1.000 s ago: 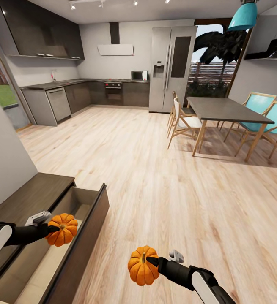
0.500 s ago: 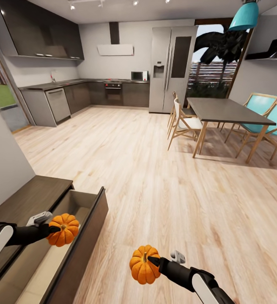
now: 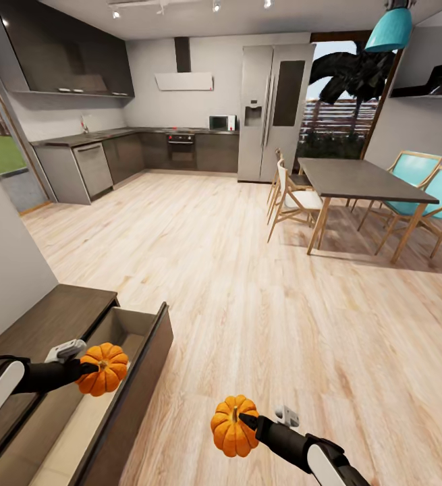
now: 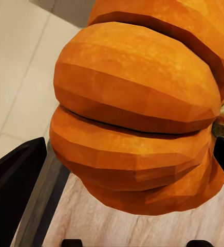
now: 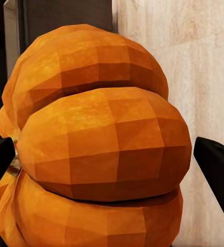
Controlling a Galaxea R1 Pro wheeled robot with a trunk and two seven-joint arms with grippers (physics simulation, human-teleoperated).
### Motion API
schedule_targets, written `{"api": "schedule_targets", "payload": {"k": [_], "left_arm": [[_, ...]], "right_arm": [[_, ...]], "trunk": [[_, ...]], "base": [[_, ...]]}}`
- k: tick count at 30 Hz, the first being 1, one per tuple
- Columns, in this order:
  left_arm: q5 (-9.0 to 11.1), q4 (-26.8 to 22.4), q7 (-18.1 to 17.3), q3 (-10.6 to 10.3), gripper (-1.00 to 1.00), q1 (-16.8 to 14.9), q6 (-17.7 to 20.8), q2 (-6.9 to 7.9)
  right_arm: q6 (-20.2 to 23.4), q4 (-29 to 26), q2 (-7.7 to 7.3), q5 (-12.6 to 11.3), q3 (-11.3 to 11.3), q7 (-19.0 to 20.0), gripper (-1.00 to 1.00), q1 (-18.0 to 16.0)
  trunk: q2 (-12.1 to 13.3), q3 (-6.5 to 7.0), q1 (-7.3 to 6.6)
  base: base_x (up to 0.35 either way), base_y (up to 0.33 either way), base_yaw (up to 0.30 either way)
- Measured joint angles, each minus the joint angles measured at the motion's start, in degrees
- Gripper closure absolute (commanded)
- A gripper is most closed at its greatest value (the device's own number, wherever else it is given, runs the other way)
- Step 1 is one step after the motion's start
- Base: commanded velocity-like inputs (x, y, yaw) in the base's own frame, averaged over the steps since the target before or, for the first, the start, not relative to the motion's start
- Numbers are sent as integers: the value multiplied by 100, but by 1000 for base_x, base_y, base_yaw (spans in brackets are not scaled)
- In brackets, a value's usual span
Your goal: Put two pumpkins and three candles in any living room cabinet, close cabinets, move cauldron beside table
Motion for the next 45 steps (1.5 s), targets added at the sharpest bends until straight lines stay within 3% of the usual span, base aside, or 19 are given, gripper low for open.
{"api": "schedule_targets", "payload": {"k": [8, 11, 16, 20, 22, 26, 32, 45], "left_arm": [[-34, 0, 44, -4, 100, 0, -4, -131], [-25, 0, 55, -113, 100, 0, -5, -142], [-61, -11, 67, -343, 100, 2, -24, -144], [-326, -7, 87, -393, 100, 0, -47, -144], [-633, 0, 92, -391, 100, -3, -57, -145], [-754, 1, 92, -376, 100, -7, -65, -144], [-757, 1, 89, -371, 100, -7, -66, -144], [-702, 1, 83, -371, 100, -8, -64, -164]], "right_arm": [[11, 204, 9, -19, -21, -27, 100, 0], [-17, 263, -1, -24, -51, -21, 100, -1], [-646, 437, -9, 72, -425, -147, 100, -2], [-844, 558, -21, 58, -495, -388, 100, -1], [-923, 583, -29, 58, -504, -436, 100, -1], [-1124, 780, -28, 68, -499, -451, 100, -1], [-1434, 859, -8, 72, -461, -459, 100, -1], [-1611, 873, -14, 72, -485, -461, 100, -1]], "trunk": [[321, 144, -176], [441, 198, -242], [642, 287, -351], [802, 359, -439], [883, 395, -483], [1043, 467, -571], [1284, 575, -703], [1805, 808, -989]], "base": [[0, 0, 0], [0, 0, 0], [0, 0, 0], [0, 0, 0], [0, 0, 0], [0, 0, 0], [0, 0, 0], [0, 0, 0]]}}
